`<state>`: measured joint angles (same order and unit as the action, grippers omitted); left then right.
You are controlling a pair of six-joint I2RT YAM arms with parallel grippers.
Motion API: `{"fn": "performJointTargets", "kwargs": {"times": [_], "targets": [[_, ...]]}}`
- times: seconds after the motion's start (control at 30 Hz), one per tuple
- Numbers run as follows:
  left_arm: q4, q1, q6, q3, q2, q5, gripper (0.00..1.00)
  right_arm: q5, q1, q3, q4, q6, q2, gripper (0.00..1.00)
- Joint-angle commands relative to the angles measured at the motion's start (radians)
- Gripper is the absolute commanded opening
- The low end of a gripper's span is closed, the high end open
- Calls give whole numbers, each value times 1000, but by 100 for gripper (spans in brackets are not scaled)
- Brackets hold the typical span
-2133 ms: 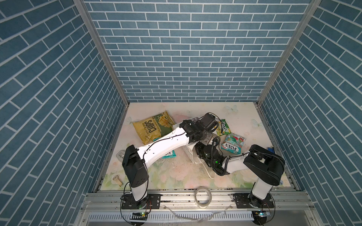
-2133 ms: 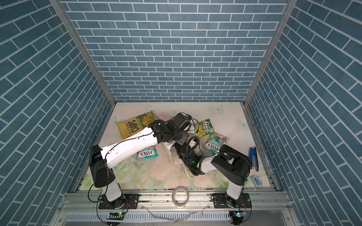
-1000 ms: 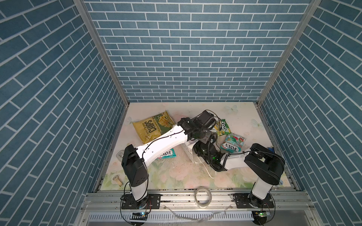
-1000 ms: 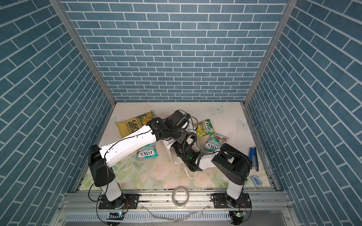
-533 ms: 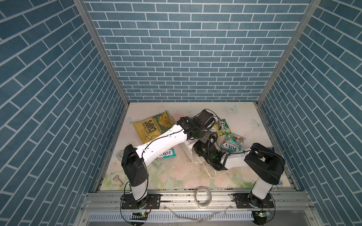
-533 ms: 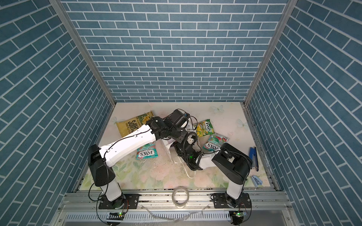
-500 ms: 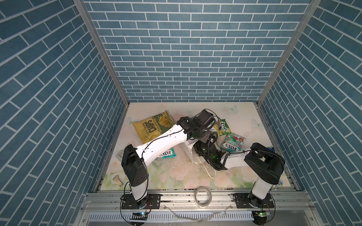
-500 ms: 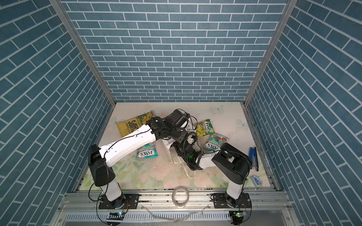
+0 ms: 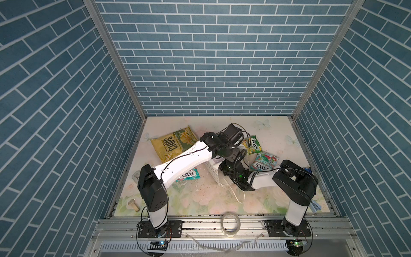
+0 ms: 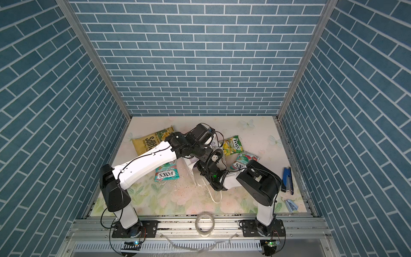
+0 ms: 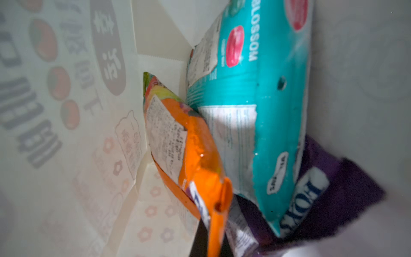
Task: Take the snacks out of the paper bag
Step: 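Close the right gripper on the orange Fox's Fruits packet inside the bag, then pull the orange packet out of the bag with the right gripper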
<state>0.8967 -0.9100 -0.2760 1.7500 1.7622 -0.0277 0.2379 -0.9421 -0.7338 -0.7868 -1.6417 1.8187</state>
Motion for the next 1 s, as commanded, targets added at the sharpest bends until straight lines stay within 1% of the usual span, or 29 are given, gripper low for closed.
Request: {"fn": "performJointTargets", "kwargs": {"times": [0.0, 0.27, 0.53, 0.8, 0.97], "targets": [[30, 11, 2, 27, -30, 28, 0, 9, 5, -7, 21, 38, -33, 0], [39, 45, 7, 29, -26, 29, 0, 30, 5, 68, 37, 72, -153, 0], [33, 58, 11, 34, -25, 6, 0, 37, 5, 123, 160, 143, -316, 0], [27, 62, 12, 36, -16, -24, 0, -28, 7, 175, 320, 179, -494, 0], [18, 63, 11, 26, -15, -31, 0, -95, 17, 195, 433, 213, -615, 0]]}}
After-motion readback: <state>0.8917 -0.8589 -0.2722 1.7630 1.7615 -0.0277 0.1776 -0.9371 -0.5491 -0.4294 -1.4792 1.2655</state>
